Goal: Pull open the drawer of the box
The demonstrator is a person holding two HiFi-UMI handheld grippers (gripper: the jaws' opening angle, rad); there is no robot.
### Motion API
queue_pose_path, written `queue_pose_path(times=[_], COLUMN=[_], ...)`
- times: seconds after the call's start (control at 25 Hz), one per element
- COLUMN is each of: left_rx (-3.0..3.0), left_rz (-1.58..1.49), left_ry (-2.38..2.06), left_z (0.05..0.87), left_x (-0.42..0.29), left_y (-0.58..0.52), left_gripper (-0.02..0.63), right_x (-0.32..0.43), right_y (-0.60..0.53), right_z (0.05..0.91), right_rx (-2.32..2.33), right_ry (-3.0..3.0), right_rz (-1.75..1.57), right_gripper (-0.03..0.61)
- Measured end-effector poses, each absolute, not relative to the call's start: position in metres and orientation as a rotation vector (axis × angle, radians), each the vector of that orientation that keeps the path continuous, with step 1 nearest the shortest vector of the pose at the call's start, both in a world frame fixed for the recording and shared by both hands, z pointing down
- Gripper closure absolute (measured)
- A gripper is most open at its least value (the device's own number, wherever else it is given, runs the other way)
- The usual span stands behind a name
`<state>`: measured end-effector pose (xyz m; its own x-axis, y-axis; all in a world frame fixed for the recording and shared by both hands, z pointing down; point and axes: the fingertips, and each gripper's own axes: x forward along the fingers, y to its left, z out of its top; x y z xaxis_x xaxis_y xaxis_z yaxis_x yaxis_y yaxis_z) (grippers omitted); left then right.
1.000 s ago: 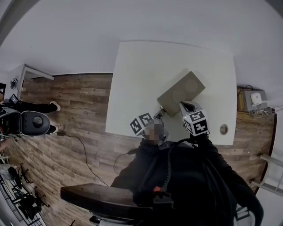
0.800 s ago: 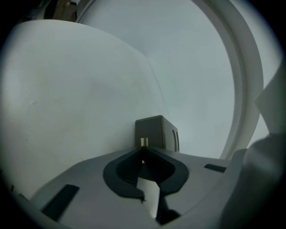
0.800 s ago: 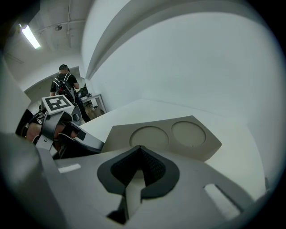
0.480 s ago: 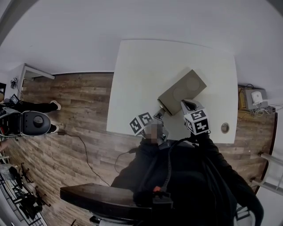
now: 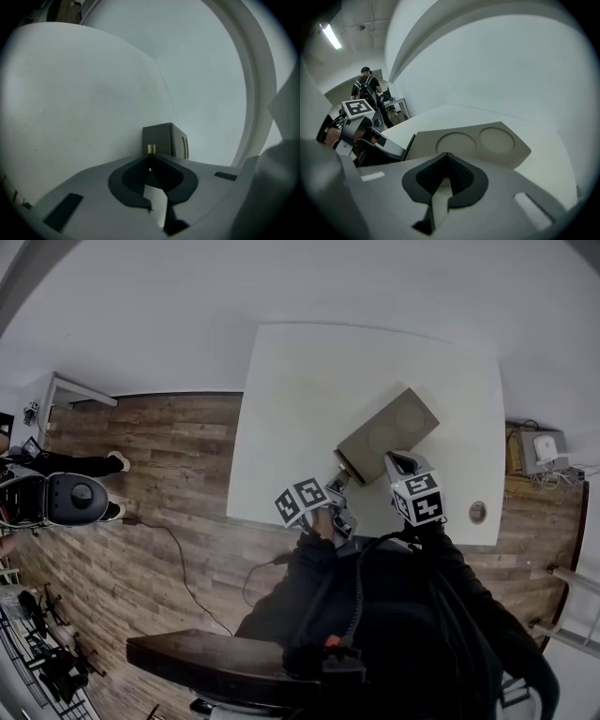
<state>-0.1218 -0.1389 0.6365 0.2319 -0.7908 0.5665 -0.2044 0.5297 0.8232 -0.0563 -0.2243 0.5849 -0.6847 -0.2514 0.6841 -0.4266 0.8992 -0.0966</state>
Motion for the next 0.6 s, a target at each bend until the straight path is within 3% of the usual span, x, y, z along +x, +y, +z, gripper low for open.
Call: queue_pose_path(times=[0.6], left_rx=[0.959], left_rz=[-0.489], left_ry=[-1.338], left_z=[0.6355], left_x=[-0.1258], left_y=[-0.1291], left_gripper=[0.589], right_x=[-0.0557], right_y=[-0.2251], right_z=[0.5840], right_rx=[0.486], right_ry=[-2.362], right_rz=[0.332], right_gripper=[0.584])
